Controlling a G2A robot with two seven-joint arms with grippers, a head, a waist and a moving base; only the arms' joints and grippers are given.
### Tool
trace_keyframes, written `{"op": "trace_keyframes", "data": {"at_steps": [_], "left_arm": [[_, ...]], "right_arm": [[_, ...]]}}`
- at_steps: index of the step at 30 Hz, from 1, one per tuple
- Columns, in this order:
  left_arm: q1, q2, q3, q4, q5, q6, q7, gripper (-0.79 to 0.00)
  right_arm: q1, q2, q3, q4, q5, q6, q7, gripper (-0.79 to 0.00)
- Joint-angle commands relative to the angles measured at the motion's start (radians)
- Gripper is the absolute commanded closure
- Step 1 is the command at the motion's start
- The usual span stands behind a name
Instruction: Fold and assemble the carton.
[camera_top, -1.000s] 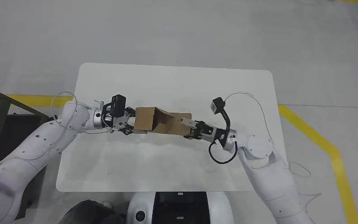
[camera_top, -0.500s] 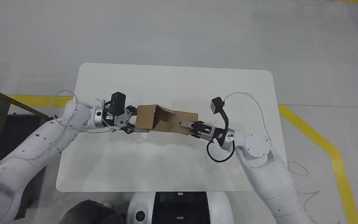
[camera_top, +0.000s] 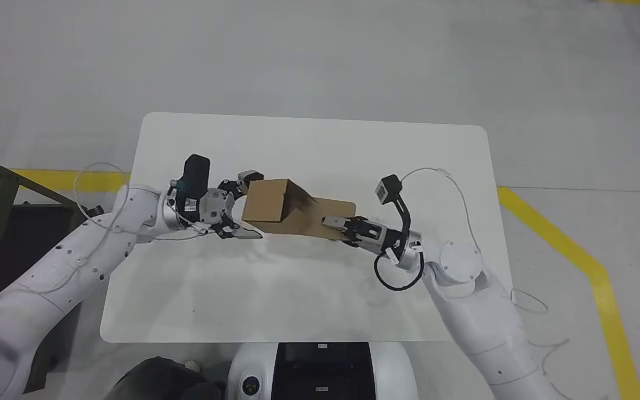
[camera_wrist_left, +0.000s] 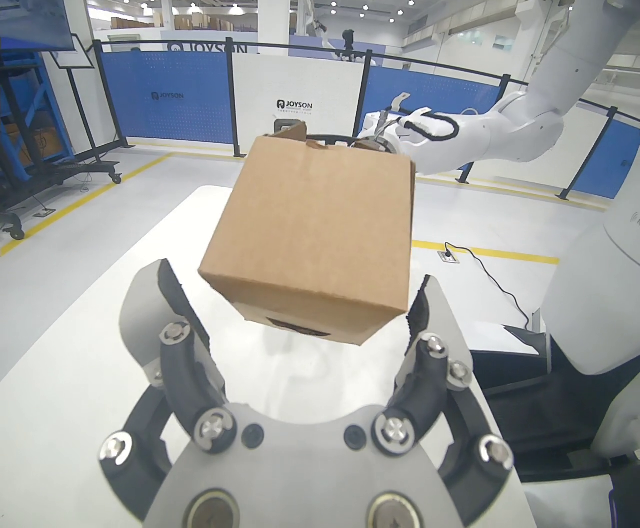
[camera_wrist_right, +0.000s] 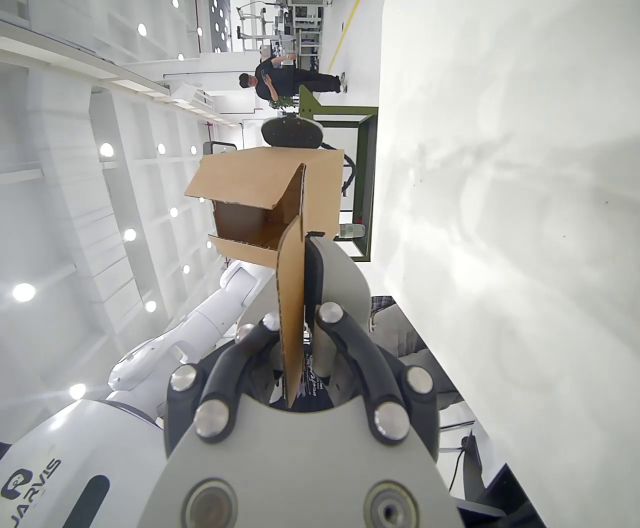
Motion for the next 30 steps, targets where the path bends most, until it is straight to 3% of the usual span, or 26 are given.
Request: {"op": "trace_keyframes", "data": {"at_steps": [1,11,12,15,23,28,29,30], "left_arm": [[0.004,0.003,-0.002,-0.007,0.004,0.000,0.000,-0.785],[0.011,0.010,-0.004,-0.047,-0.013,0.000,0.000,-0.785],[0.011,0.010,-0.004,-0.048,-0.015,0.000,0.000,-0.742],[0.013,0.012,-0.005,-0.051,-0.022,0.000,0.000,-0.379],[0.015,0.018,-0.002,-0.057,-0.024,0.000,0.000,-0.191],[0.013,0.020,0.001,-0.057,-0.026,0.000,0.000,-0.188],[0.012,0.021,0.001,-0.056,-0.025,0.000,0.000,-0.188],[0.011,0.021,0.003,-0.055,-0.023,0.000,0.000,-0.188]], "right_arm": [[0.006,0.000,-0.005,0.011,0.016,-0.010,0.009,0.000],[0.025,-0.001,-0.028,0.047,0.041,-0.035,0.019,0.000],[0.025,0.000,-0.029,0.049,0.043,-0.035,0.019,0.000],[0.026,0.001,-0.029,0.050,0.048,-0.036,0.021,0.000],[0.033,0.004,-0.035,0.055,0.054,-0.032,0.021,0.000],[0.041,0.005,-0.042,0.055,0.053,-0.025,0.017,0.000],[0.041,0.005,-0.041,0.055,0.055,-0.025,0.013,-0.262],[0.041,0.006,-0.040,0.054,0.057,-0.026,0.011,-0.600]]}}
